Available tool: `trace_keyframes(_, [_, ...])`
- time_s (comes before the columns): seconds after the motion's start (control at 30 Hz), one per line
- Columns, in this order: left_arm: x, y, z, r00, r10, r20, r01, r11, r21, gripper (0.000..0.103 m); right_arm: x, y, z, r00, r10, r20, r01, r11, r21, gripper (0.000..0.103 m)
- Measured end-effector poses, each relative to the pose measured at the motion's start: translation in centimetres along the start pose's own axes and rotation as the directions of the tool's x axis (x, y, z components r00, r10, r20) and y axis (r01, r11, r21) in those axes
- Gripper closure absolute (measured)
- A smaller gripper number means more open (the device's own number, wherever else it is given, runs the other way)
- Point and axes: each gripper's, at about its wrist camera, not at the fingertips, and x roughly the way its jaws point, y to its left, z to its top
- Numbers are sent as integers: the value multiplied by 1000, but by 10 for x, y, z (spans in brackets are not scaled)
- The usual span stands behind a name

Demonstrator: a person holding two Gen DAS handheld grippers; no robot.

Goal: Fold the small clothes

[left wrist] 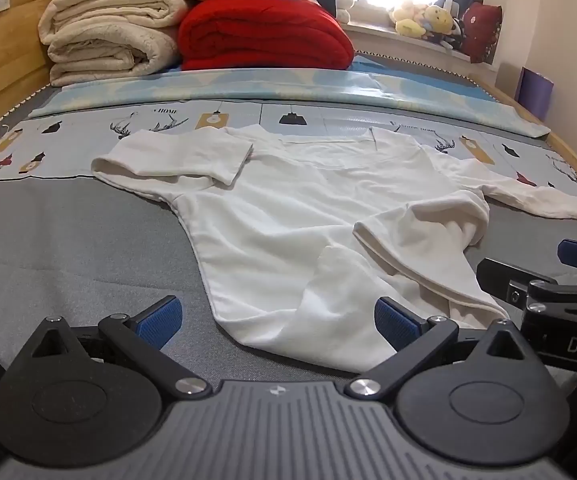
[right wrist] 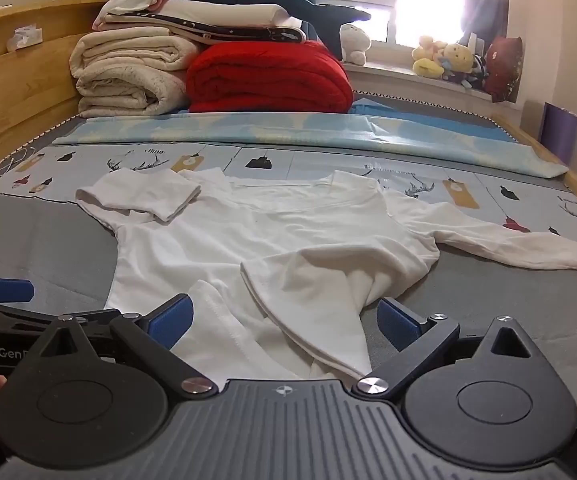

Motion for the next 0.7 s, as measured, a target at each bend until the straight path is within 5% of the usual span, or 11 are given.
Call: trace_keyframes(0.7, [2,-1,-1,1000,-1,4,1,1000,2,1,-1,3,0,1000,-6,-5,6,1000,-14,16])
